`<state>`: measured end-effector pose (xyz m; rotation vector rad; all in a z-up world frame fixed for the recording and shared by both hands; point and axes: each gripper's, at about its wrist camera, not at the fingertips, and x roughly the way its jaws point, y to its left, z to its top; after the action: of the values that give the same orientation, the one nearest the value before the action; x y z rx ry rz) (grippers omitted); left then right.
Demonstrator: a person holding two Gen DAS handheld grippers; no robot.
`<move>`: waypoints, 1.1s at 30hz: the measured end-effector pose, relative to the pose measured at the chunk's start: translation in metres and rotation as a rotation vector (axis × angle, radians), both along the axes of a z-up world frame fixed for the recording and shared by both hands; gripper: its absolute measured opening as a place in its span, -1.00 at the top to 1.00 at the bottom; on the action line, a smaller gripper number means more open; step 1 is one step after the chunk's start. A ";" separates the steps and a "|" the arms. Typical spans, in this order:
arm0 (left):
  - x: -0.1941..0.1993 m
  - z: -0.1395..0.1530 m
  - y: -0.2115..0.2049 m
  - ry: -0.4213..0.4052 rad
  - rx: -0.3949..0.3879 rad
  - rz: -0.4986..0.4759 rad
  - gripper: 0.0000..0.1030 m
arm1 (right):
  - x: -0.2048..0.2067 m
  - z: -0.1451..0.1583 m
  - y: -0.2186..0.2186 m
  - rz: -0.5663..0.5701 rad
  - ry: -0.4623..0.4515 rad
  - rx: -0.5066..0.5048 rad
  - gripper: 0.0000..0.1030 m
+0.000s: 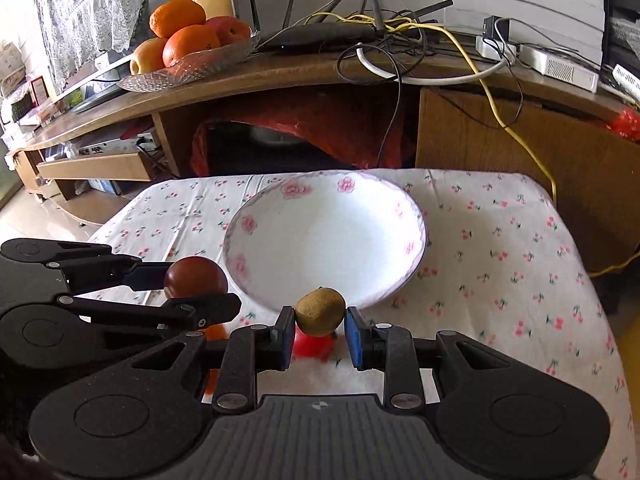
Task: Organize fruits
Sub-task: 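Carry the tomato in the left tool while the right tool carries the brown fruit over the white bowl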
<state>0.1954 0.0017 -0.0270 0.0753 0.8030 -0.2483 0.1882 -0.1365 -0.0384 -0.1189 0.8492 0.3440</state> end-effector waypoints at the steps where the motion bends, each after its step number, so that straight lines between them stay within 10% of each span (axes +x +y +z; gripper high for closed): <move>1: 0.002 -0.001 -0.001 -0.001 0.003 -0.002 0.08 | 0.003 -0.001 0.000 -0.002 0.001 0.000 0.56; 33: 0.022 -0.012 -0.001 0.001 0.008 0.015 0.04 | 0.033 -0.018 -0.006 -0.010 0.013 0.010 0.48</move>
<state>0.2176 0.0008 -0.0392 0.0769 0.8053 -0.2310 0.2209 -0.1420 -0.0561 -0.1035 0.8605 0.3401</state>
